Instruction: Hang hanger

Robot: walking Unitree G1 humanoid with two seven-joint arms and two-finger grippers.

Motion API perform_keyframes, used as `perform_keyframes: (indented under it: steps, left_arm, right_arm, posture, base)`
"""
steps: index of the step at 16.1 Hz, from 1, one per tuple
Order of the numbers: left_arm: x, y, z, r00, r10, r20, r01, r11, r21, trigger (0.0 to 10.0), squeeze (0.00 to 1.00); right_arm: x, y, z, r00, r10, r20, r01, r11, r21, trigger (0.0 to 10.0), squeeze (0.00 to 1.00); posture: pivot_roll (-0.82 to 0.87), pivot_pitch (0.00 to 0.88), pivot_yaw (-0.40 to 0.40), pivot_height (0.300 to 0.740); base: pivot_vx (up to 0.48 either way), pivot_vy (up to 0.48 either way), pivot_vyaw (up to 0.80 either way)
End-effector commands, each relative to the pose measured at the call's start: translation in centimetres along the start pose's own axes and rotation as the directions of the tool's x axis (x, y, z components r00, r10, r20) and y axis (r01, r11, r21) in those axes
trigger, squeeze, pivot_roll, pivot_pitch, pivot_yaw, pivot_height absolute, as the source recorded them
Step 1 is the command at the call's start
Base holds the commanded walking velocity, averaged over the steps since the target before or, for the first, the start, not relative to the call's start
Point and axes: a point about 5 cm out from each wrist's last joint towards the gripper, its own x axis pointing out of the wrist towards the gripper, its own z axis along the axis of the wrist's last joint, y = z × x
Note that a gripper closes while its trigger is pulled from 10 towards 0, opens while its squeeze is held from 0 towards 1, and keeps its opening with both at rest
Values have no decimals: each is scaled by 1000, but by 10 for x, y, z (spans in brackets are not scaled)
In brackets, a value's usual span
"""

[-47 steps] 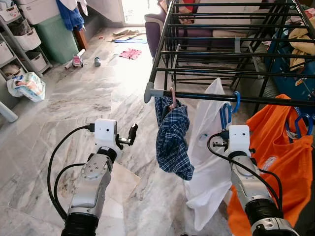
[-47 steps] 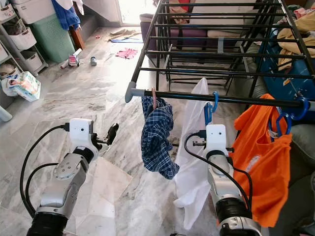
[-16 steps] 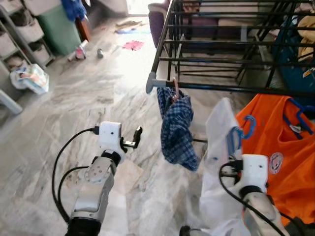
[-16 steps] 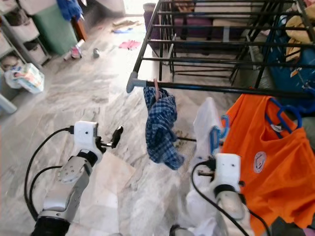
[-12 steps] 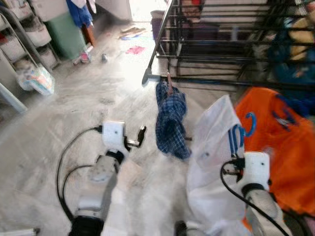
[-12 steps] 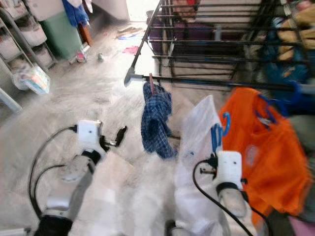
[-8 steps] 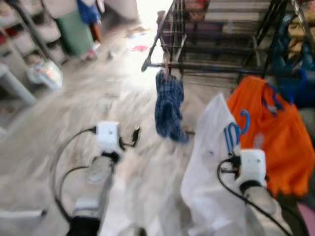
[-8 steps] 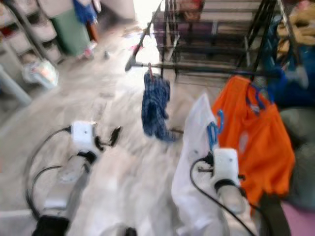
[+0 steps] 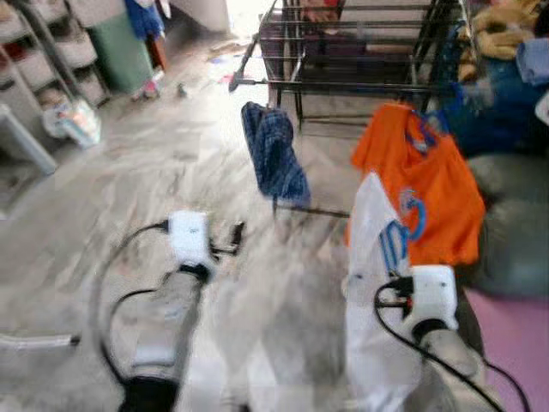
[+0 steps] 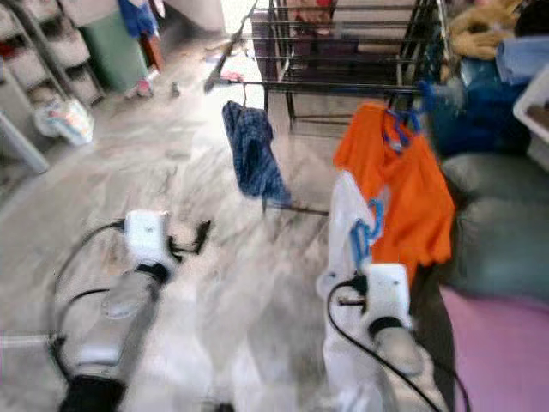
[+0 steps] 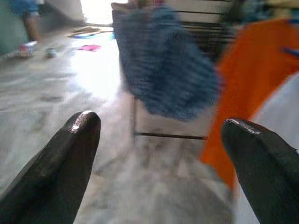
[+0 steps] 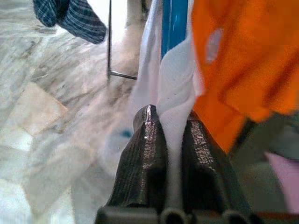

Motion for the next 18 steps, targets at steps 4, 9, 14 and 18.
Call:
perform_keyframes:
  steps: [4, 9, 14, 18]
  left_arm:
    - [0, 7, 1, 1000, 21, 6, -21, 1000, 17, 10000, 0]
    - [1, 6, 4, 999, 38, 19, -38, 999, 28, 10000, 0]
    - [0, 15, 4, 995, 99, 27, -101, 991, 91, 10000, 0]
    - [2, 19, 7, 993, 114, 40, -119, 983, 142, 10000, 0]
  right_arm:
    - [1, 5, 16, 997, 32, 75, -32, 999, -3, 10000, 0]
    - [1, 18, 23, 989, 98, 112, -99, 995, 0, 10000, 0]
    - [3, 26, 26, 979, 160, 125, -160, 987, -6, 10000, 0]
    - [4, 38, 33, 958, 241, 157, -240, 970, -25, 10000, 0]
  posture:
    - [-105, 63, 55, 740]
    - [-102, 65, 55, 740]
    - [-99, 68, 56, 740]
    - [-90, 80, 55, 740]
  base:
    - [-248, 0, 0]
    - [0, 0, 480]
    - [0, 0, 800]
    - [0, 0, 800]
